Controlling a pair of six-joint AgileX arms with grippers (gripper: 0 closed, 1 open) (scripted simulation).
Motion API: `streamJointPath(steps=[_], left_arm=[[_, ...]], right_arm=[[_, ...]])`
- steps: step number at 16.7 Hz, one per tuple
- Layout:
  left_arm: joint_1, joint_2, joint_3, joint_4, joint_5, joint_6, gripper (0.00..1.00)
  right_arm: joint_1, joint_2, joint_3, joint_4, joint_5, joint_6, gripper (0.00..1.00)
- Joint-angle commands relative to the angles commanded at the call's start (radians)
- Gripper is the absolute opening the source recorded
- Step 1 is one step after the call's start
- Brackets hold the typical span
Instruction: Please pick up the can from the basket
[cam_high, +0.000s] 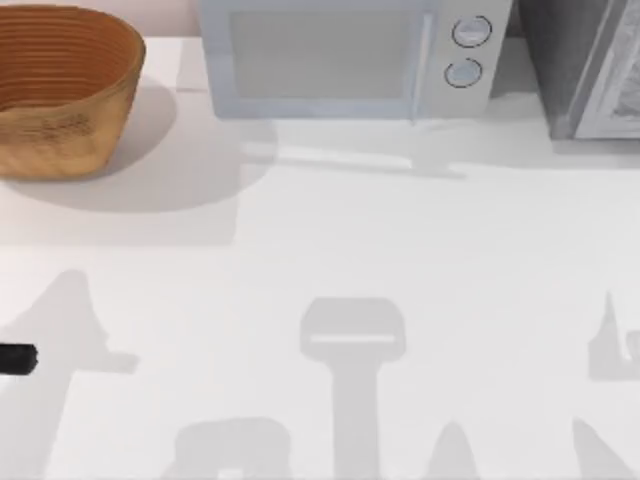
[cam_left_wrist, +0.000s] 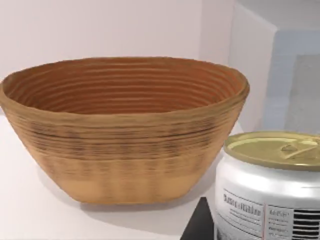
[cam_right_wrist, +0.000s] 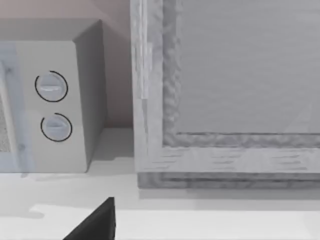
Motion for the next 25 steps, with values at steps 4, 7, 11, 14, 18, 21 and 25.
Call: streamJointPath(steps=[4, 7, 11, 14, 18, 21, 25], left_arm=[[0.021, -0.12, -0.117, 0.064, -0.043, 0.0, 0.0], [0.022, -0.123, -0.12, 0.065, -0.045, 0.0, 0.0], [0.018, -0.119, -0.12, 0.063, -0.044, 0.002, 0.0], [0.009, -0.045, -0.085, 0.114, -0.019, 0.007, 0.0], [-0.015, 0.183, 0.007, 0.245, 0.052, 0.015, 0.0], [-0.036, 0.384, 0.082, 0.356, 0.118, 0.016, 0.0], [-0.063, 0.614, 0.176, 0.499, 0.208, 0.015, 0.0]], right_arm=[[0.0, 0.0, 0.0, 0.0, 0.0, 0.0, 1.0], [0.0, 0.0, 0.0, 0.0, 0.0, 0.0, 1.0], [0.0, 0.0, 0.0, 0.0, 0.0, 0.0, 1.0], [0.0, 0.0, 0.0, 0.0, 0.0, 0.0, 1.0], [0.0, 0.0, 0.0, 0.0, 0.0, 0.0, 1.0], [0.0, 0.0, 0.0, 0.0, 0.0, 0.0, 1.0], [0.0, 0.0, 0.0, 0.0, 0.0, 0.0, 1.0]])
